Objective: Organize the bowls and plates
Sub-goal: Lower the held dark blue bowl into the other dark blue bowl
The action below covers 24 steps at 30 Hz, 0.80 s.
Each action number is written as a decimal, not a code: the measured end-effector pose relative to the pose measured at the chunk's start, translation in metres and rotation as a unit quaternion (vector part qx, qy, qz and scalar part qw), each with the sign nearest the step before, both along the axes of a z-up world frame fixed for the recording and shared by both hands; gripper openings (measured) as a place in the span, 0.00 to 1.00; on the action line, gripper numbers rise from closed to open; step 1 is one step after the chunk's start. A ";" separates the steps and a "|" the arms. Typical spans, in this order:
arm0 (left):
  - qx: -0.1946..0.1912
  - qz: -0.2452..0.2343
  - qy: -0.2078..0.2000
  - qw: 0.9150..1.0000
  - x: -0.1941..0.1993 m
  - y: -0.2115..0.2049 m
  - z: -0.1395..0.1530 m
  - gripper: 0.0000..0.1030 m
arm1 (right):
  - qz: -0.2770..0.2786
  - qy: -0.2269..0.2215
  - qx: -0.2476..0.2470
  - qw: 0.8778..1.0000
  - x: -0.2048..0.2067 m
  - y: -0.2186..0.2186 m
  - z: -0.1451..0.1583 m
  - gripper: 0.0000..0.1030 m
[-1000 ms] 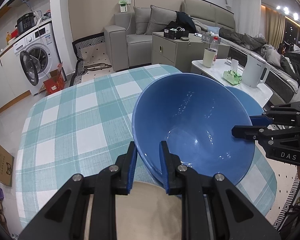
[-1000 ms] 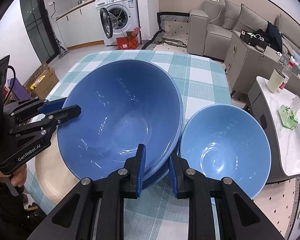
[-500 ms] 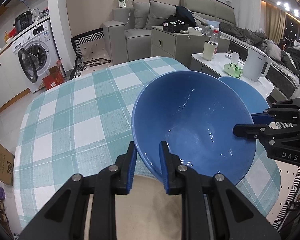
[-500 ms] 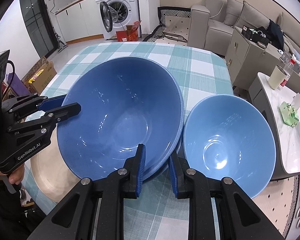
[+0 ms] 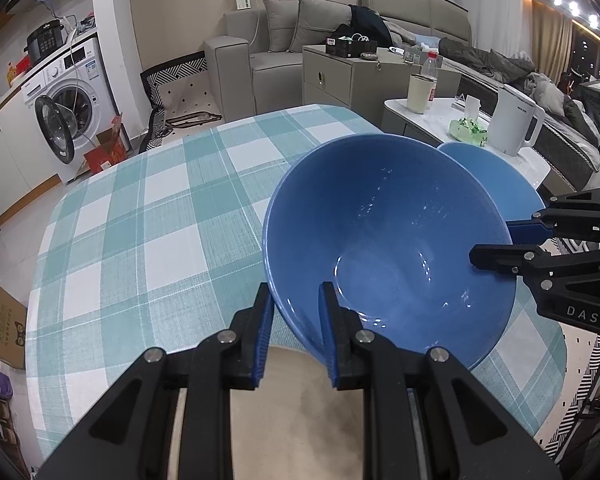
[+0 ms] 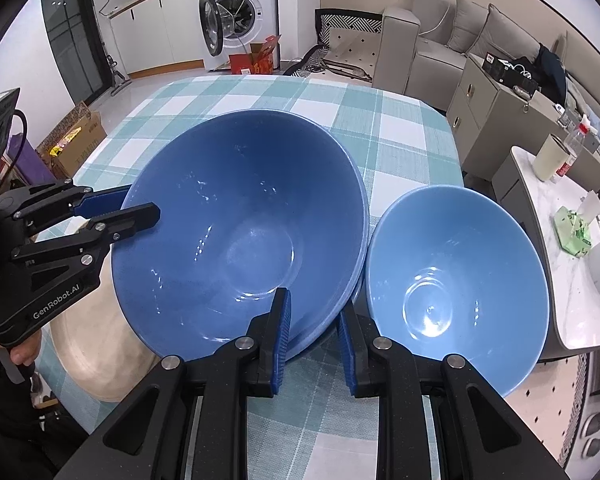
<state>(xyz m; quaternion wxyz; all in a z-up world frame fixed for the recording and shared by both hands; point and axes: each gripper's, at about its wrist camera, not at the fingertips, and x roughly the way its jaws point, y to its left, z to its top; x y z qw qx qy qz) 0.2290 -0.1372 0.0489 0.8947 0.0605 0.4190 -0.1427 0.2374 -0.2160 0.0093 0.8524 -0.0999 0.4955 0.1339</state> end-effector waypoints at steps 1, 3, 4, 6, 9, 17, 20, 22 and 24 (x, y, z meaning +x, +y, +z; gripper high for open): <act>0.001 0.000 0.000 1.000 0.000 0.000 0.000 0.19 | 0.000 -0.001 -0.005 1.000 0.000 0.001 0.000 0.22; 0.004 0.000 0.000 1.000 0.000 0.000 -0.001 0.19 | 0.002 -0.004 -0.014 1.000 -0.002 0.004 -0.001 0.22; 0.005 -0.001 0.000 1.000 0.000 -0.001 -0.002 0.19 | 0.002 -0.005 -0.018 1.000 -0.002 0.004 -0.001 0.22; 0.007 -0.001 0.001 1.000 0.000 -0.001 -0.002 0.19 | 0.003 -0.007 -0.028 1.000 -0.002 0.007 -0.001 0.23; 0.013 -0.001 -0.001 1.000 -0.001 -0.002 -0.003 0.19 | 0.005 -0.009 -0.038 0.999 -0.002 0.008 -0.001 0.23; 0.019 -0.005 0.005 1.000 -0.001 -0.004 -0.006 0.19 | 0.007 -0.015 -0.066 0.998 -0.004 0.015 -0.002 0.25; 0.018 -0.007 0.008 1.000 -0.001 -0.005 -0.006 0.21 | 0.010 -0.014 -0.077 0.997 -0.004 0.017 -0.004 0.30; 0.023 -0.008 0.008 1.000 -0.001 -0.007 -0.006 0.22 | 0.012 -0.013 -0.083 0.996 -0.003 0.018 -0.005 0.33; 0.024 -0.010 0.009 1.000 -0.002 -0.007 -0.007 0.22 | 0.014 -0.013 -0.088 0.996 -0.003 0.019 -0.005 0.33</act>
